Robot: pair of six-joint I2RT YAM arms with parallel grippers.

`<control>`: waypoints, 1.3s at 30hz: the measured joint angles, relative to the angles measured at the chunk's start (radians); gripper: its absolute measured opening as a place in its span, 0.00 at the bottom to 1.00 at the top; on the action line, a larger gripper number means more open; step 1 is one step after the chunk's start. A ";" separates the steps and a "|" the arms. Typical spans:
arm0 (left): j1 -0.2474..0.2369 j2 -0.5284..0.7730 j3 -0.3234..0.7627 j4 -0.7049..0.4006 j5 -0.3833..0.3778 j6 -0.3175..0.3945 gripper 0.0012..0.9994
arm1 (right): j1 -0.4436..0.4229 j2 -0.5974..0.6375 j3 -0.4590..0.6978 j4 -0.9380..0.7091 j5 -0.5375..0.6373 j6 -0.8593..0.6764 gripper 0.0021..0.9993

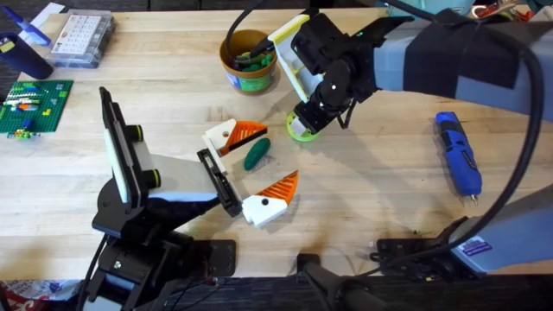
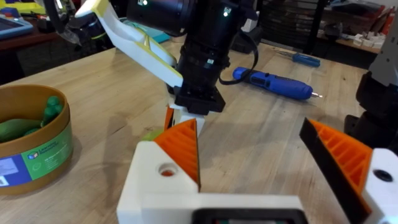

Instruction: Pick up the gripper from the table and insert it into the empty holder that is missing its gripper. Then pick up a screw, insert it into the mounting hole, and use the screwdriver to tighten it. Finally, clean up the table by picking up the vegetable and placing it into the bucket.

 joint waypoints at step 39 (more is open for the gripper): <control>0.000 0.000 0.000 0.000 -0.012 0.000 0.99 | -0.003 -0.114 0.019 -0.154 0.037 0.255 0.32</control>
